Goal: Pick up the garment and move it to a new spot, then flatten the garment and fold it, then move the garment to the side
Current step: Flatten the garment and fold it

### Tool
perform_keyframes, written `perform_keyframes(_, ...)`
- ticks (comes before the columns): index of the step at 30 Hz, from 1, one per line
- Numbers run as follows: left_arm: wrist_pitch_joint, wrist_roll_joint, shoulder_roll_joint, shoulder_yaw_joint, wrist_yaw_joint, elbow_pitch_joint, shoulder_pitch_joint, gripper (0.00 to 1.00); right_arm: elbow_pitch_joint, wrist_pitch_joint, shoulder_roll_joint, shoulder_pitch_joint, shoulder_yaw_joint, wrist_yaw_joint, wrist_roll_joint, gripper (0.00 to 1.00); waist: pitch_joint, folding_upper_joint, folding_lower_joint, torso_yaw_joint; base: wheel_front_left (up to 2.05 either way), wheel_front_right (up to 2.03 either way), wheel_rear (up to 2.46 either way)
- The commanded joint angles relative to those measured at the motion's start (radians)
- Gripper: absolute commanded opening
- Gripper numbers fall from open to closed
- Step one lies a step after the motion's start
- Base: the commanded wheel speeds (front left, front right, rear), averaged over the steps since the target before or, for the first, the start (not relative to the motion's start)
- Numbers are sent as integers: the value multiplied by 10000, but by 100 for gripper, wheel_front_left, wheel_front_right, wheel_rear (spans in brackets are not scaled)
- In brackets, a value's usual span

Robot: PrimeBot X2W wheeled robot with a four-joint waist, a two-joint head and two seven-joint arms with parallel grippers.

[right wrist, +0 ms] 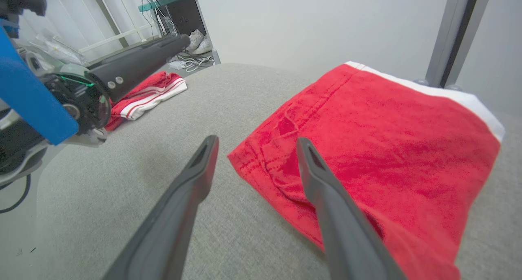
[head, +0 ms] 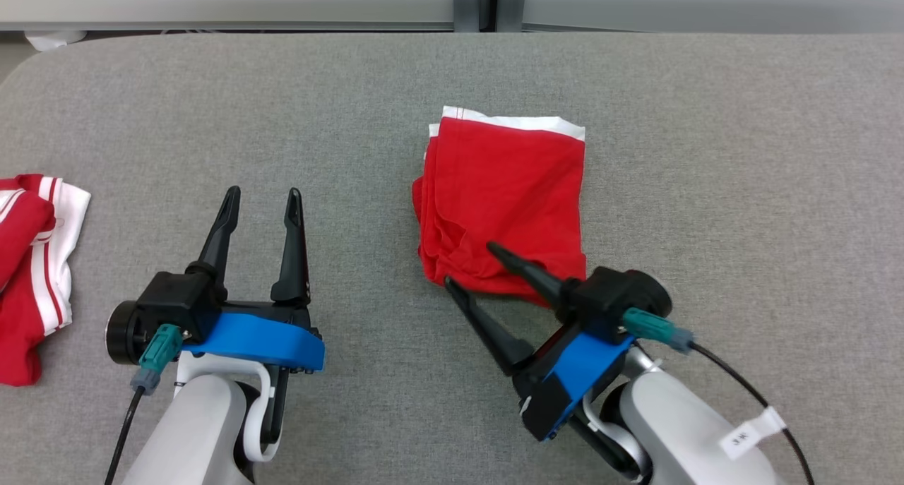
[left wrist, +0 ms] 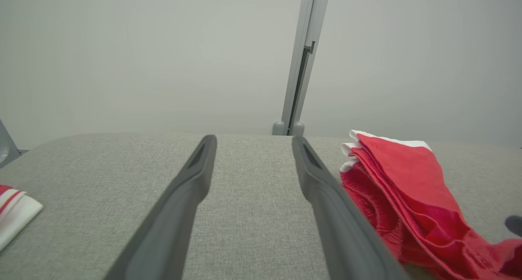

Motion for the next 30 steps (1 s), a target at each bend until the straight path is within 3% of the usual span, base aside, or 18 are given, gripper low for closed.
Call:
perform_keyframes(1,-48,47,26,41,39,20,34,100,-191,-197,-111,139,-130,1,-72,100,-55,0,0,-41,0,0,0)
perform_keyframes(5,-49,90,111,54,100,19,172,100,-904,-778,-200,535,-1008,1,-211,100,-208,0,0,-139,0,0,0)
perform_keyframes(9,-45,182,254,77,211,-47,317,100,-1399,-1013,-137,1090,-2558,1,-501,100,-357,0,0,-262,0,0,0)
perform_keyframes(17,75,324,645,101,457,-285,786,100,-1841,-804,-151,2452,-5471,1,-913,100,-712,0,0,-396,0,0,0)
perform_keyframes(22,149,287,852,121,544,-471,1205,100,-2149,-588,3,3140,-6184,1,-1102,100,-1018,0,0,-462,0,0,0)
perform_keyframes(30,304,229,1010,-5,715,-786,1952,100,-2632,-198,234,4149,-6455,1,-1289,100,-1696,0,0,-472,0,0,0)
